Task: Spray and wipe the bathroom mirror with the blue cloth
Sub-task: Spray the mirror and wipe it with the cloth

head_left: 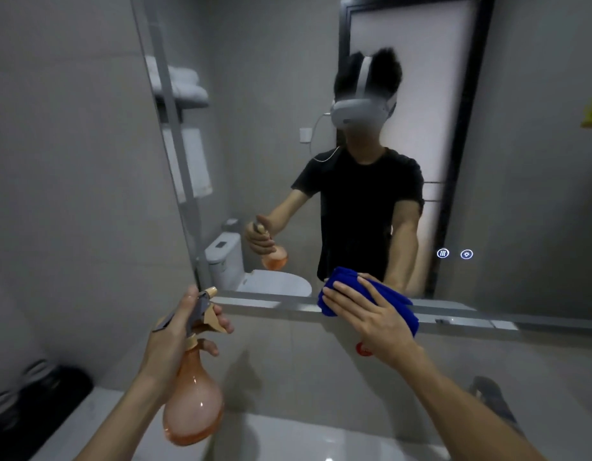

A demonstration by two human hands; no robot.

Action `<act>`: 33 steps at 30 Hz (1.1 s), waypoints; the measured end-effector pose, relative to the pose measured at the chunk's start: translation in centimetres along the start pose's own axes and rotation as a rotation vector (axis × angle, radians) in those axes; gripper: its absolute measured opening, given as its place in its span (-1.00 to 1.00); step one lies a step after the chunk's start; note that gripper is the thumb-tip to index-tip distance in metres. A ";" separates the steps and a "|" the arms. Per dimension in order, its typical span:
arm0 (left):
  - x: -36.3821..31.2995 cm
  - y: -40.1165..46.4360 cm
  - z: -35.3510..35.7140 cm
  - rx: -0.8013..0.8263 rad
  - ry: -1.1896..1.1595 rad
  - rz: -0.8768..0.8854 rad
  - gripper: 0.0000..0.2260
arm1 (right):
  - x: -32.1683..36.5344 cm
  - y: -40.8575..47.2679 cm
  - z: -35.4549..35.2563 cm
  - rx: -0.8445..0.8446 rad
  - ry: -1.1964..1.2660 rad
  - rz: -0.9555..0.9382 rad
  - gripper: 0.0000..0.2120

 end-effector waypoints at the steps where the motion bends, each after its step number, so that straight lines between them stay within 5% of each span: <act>1: 0.1 0.4 -0.4 0.005 0.005 -0.002 -0.30 | 0.1 0.1 -0.1 -0.008 -0.011 0.012 -0.06; 6: 1.1 2.9 -1.6 0.081 0.038 -0.046 -0.34 | 1.0 0.1 0.0 0.043 -0.070 0.075 0.02; 11: 0.3 6.0 -2.0 0.187 -0.015 -0.038 -0.39 | 0.9 1.8 -0.7 -0.059 -0.083 0.121 -0.20; 17: -2.0 9.3 -3.7 0.261 -0.137 -0.018 -0.50 | 0.2 14.6 -2.8 -0.595 -0.040 0.692 -0.52; 20: -3.6 11.4 -6.3 0.203 -0.200 0.055 -0.56 | 2.7 22.8 -2.1 -0.693 -0.119 0.920 -0.55; 23: -4.9 13.4 -8.4 0.134 -0.234 0.113 -0.61 | 8.3 29.0 -0.1 -0.647 -0.045 0.712 -0.52; 28: -5.4 14.3 -9.1 0.118 -0.211 0.124 -0.54 | 17.5 25.5 6.0 -0.152 0.016 -0.071 -0.49; 33: -3.6 13.9 -7.9 0.153 -0.213 0.060 -0.57 | 13.4 14.0 5.6 -0.093 -0.068 -0.094 -0.49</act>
Point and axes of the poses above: each hand's wrist, its own y-axis towards the middle knuckle, its own z-axis out of the palm, x = y × z, the point moved 4 cm from there along y, towards the middle knuckle, and after that the axes turned 13 degrees about -x, right-handed, at the moved point
